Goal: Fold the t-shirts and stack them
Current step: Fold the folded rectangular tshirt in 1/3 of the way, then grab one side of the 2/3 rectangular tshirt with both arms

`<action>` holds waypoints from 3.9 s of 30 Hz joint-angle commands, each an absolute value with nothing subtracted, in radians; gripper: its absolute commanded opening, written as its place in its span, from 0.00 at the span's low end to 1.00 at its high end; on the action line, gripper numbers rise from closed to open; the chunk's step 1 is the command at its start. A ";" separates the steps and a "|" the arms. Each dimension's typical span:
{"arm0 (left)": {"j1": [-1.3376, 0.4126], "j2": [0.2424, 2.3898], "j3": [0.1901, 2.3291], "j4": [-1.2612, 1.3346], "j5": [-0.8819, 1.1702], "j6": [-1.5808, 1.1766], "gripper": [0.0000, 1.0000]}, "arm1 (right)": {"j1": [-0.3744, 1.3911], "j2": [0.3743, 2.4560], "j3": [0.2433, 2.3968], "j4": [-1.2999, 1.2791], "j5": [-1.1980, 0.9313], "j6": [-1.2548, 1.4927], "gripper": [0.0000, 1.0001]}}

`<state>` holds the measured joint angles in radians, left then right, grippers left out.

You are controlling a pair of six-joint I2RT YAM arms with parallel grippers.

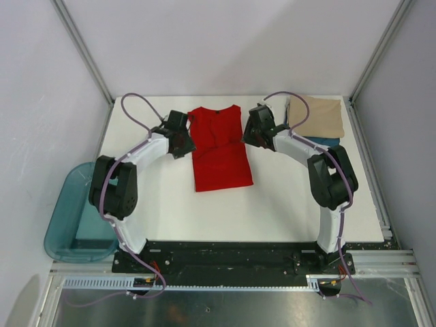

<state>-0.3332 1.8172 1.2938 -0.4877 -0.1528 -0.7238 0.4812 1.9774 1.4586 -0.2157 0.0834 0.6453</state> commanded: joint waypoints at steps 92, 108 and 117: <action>-0.349 1.486 0.733 -0.231 0.256 -0.786 0.31 | 0.592 2.114 1.807 -0.445 0.043 0.645 0.10; -0.351 1.490 0.704 -0.202 0.171 -0.842 0.34 | 0.536 1.784 1.279 -0.461 0.050 0.622 0.23; -0.358 1.523 0.706 -0.189 0.153 -0.855 0.27 | 0.558 1.741 1.159 -0.438 0.042 0.628 0.26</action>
<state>-0.3470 1.5166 0.7082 -0.2180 0.1844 -0.8398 0.5476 1.7962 1.1870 -0.4557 0.0387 0.6319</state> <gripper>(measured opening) 0.287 0.259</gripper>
